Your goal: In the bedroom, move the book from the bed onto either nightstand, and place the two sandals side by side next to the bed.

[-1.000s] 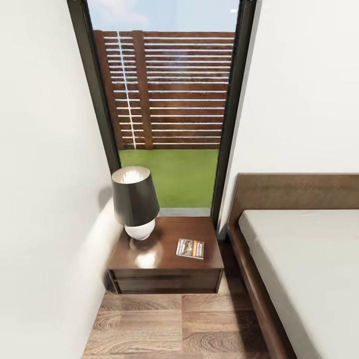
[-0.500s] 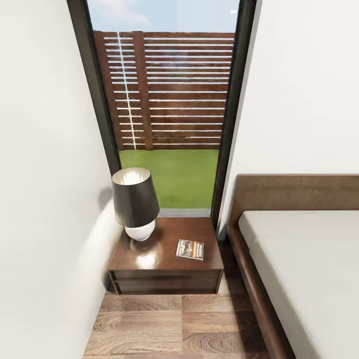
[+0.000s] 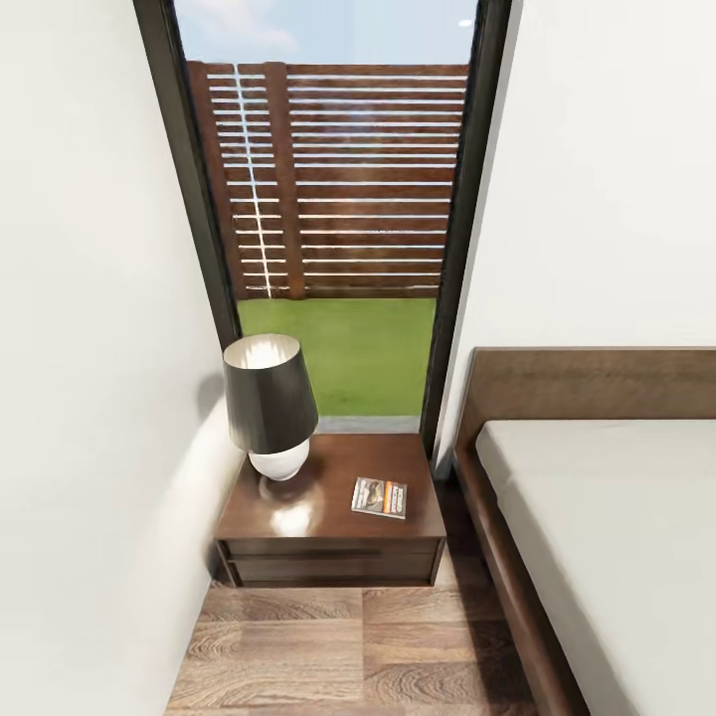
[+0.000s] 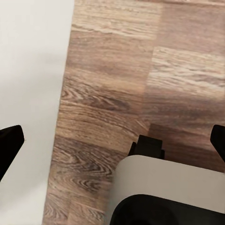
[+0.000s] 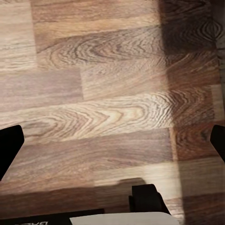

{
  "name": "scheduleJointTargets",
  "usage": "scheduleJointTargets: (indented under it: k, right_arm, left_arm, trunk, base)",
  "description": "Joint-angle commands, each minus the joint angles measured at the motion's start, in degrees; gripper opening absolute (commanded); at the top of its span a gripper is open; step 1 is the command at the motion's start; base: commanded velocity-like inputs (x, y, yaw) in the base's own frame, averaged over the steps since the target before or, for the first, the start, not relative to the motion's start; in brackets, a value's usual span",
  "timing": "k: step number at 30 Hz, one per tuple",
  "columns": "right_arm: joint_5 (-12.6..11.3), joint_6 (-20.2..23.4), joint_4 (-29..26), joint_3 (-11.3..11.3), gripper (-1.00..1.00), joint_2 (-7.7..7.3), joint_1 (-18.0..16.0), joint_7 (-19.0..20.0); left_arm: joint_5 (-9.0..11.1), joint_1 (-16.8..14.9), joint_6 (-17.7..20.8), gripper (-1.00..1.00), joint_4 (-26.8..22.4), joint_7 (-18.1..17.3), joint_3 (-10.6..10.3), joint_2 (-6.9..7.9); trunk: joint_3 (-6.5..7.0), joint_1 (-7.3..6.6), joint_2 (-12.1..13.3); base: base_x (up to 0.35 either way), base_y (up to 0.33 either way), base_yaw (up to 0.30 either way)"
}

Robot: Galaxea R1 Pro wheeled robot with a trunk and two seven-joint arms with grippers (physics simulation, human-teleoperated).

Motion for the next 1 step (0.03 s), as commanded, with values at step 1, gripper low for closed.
scheduleJointTargets:
  k: [1]
  right_arm:
    - [-0.2, -0.3, 0.2, 0.4, 1.0, 0.01, -0.1, -0.1]
  left_arm:
    - [0.5, 0.0, -0.2, 1.0, 0.0, 0.2, -0.5, -0.01]
  trunk:
    - [-0.05, 0.0, 0.0]
  base:
    - [0.0, 0.0, 0.0]
